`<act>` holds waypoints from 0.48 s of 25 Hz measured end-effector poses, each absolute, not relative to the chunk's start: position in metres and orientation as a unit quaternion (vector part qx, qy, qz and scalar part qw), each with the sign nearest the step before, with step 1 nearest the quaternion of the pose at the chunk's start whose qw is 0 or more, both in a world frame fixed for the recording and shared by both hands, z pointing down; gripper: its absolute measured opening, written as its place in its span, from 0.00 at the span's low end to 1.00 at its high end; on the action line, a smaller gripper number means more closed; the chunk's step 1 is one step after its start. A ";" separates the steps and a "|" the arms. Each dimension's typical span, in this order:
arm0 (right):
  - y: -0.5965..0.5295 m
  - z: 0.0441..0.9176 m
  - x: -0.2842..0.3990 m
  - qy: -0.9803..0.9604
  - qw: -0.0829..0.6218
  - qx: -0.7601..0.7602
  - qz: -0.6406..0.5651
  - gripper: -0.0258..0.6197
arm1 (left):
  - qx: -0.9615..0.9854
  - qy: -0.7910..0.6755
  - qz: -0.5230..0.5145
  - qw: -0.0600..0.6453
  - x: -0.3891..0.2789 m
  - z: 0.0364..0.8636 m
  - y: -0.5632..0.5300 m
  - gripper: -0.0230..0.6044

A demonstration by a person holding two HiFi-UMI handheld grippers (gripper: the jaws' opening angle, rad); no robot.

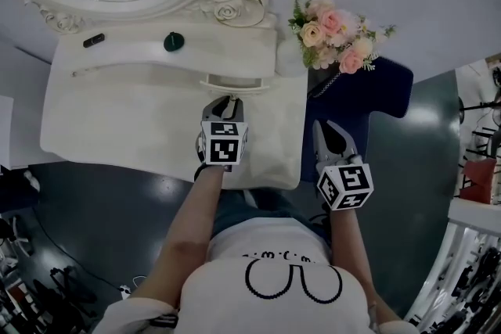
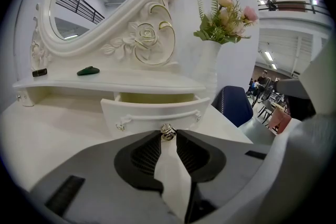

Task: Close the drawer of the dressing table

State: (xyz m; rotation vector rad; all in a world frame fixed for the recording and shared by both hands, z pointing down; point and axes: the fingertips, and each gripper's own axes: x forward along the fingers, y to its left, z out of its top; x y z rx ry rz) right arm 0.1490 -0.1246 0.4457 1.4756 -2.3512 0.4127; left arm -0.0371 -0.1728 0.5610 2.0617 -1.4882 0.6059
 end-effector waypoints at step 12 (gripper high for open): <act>-0.135 0.454 0.156 -0.825 0.174 0.516 0.153 0.04 | 0.763 -0.549 0.216 0.262 -0.033 0.561 -0.190 0.18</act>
